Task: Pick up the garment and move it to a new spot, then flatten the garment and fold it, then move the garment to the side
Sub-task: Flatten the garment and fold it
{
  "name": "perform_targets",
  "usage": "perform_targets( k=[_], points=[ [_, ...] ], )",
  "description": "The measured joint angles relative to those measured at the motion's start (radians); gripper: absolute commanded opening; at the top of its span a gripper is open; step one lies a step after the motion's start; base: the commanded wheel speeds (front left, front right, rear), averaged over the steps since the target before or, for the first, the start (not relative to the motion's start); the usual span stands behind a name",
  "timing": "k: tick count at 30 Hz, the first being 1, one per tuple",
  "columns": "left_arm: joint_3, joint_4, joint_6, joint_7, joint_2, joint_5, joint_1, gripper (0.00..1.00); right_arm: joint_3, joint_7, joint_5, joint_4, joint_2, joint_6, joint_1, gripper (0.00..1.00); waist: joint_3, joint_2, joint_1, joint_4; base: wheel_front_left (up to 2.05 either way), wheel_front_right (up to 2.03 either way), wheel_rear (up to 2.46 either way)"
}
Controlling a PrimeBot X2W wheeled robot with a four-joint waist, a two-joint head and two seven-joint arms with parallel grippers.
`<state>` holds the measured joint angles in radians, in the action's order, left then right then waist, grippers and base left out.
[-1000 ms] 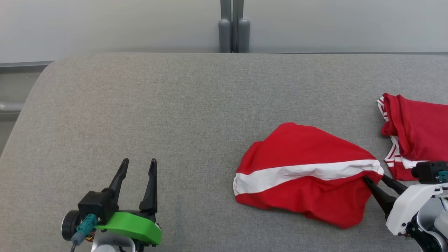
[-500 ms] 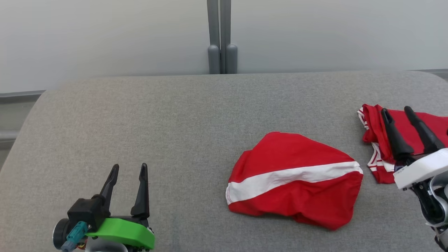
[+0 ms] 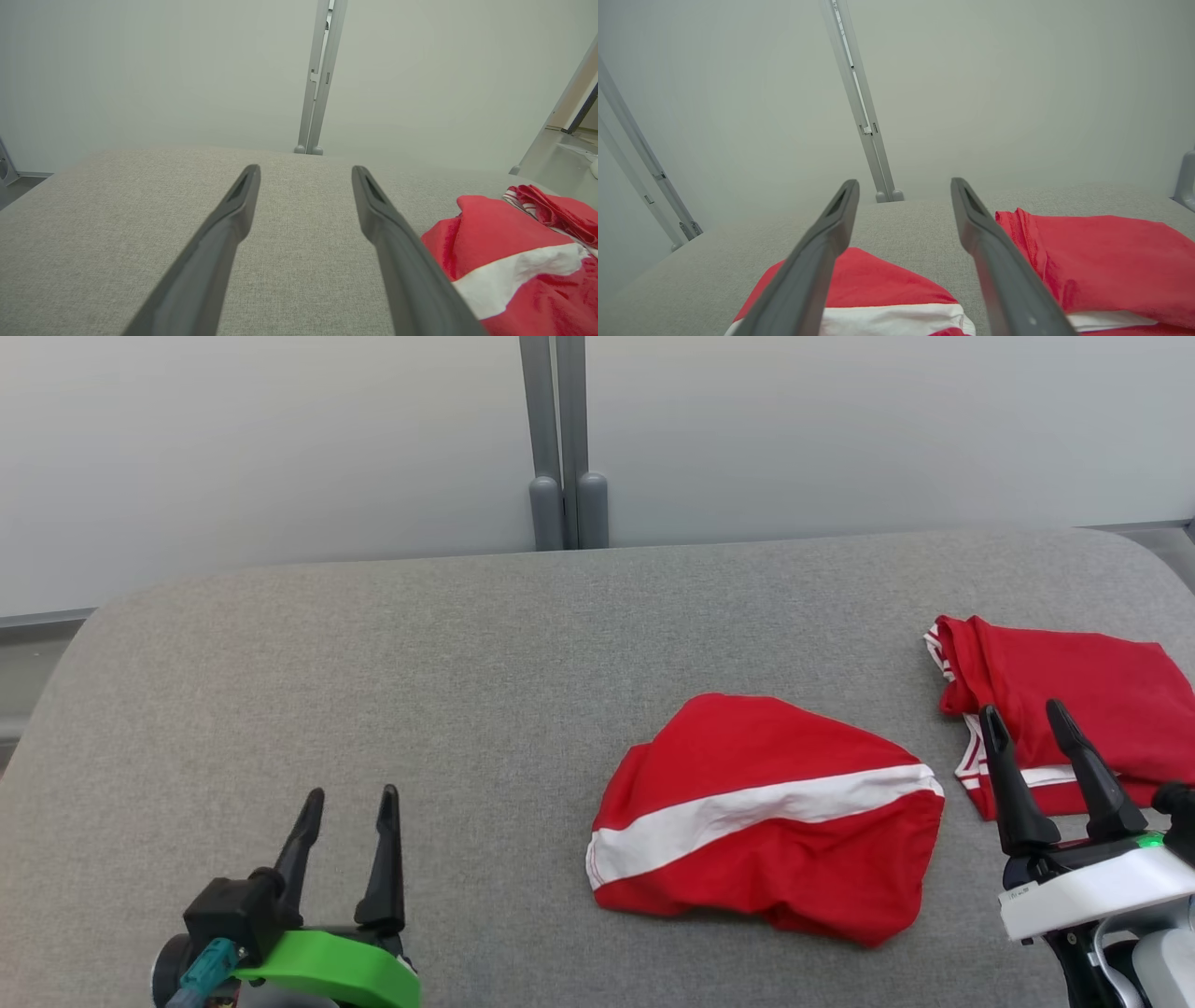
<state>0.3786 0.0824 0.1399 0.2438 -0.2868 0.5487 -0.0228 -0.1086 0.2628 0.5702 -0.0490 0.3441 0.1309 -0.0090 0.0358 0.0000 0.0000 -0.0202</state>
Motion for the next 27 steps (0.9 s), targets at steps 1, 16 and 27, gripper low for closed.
perform_targets(
  k=[1, 16, 27],
  points=[
    [0.006, 0.005, -0.008, -0.009, 0.003, 0.006, 0.0, 1.0, -0.001, 0.0, -0.004, 0.001, 0.001, 0.0, 0.0, 1.0, -0.001, 0.0, 0.0, 0.003, 0.0, 0.0, 0.0],
    [0.19, 0.231, -0.204, -0.444, 0.108, 0.218, -0.128, 1.0, -0.031, -0.012, -0.008, 0.017, 0.044, 0.0, -0.068, 1.0, -0.047, 0.0, 0.0, 0.068, 0.0, 0.0, 0.0],
    [0.206, 0.463, -0.261, -0.499, 0.158, 0.326, -0.262, 1.0, -0.052, -0.015, 0.007, -0.002, 0.052, 0.0, -0.093, 1.0, -0.089, 0.0, 0.0, 0.148, 0.0, 0.0, 0.0]
  ],
)
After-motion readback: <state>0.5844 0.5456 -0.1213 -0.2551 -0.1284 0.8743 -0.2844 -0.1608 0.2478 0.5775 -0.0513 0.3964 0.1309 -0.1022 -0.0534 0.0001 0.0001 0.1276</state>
